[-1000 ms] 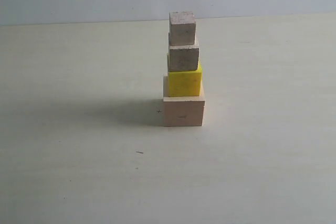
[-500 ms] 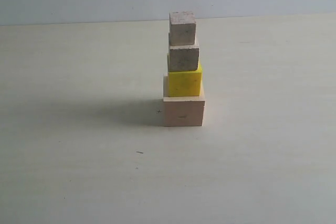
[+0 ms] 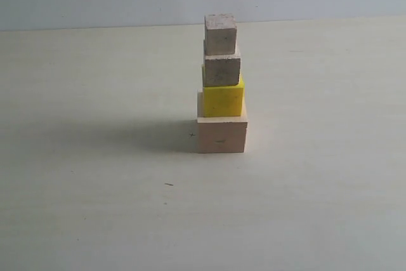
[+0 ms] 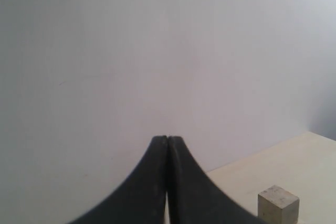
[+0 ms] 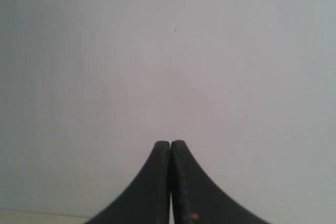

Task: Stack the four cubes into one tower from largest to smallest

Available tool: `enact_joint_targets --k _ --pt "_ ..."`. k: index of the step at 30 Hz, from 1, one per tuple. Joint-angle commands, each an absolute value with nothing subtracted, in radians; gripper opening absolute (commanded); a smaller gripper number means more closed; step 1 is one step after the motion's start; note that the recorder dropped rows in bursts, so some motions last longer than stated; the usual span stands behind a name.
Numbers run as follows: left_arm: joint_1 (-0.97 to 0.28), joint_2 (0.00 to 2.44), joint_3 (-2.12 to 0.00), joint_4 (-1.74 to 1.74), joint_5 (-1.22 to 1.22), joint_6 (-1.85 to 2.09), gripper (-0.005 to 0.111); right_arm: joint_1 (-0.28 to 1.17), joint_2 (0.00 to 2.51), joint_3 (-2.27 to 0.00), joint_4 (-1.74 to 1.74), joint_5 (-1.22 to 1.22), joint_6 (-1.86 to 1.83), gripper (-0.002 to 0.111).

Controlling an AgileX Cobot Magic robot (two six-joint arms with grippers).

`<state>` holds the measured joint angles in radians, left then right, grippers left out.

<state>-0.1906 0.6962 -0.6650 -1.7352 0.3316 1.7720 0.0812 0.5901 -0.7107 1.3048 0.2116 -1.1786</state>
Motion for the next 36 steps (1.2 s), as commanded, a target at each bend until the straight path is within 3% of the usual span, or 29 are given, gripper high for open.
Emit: enact_joint_targets --k 1,28,36 --pt "-0.188 0.687 -0.660 -1.744 0.339 1.772 0.000 0.085 0.586 -0.706 1.301 0.212 -1.179 0.000" --pt "-0.188 0.687 -0.660 -1.744 0.337 1.772 0.000 0.085 0.586 -0.706 1.301 0.212 -1.178 0.000" --pt "-0.135 0.552 -0.656 -1.678 0.322 1.780 0.000 0.085 0.586 -0.706 1.301 0.215 -1.178 0.000"
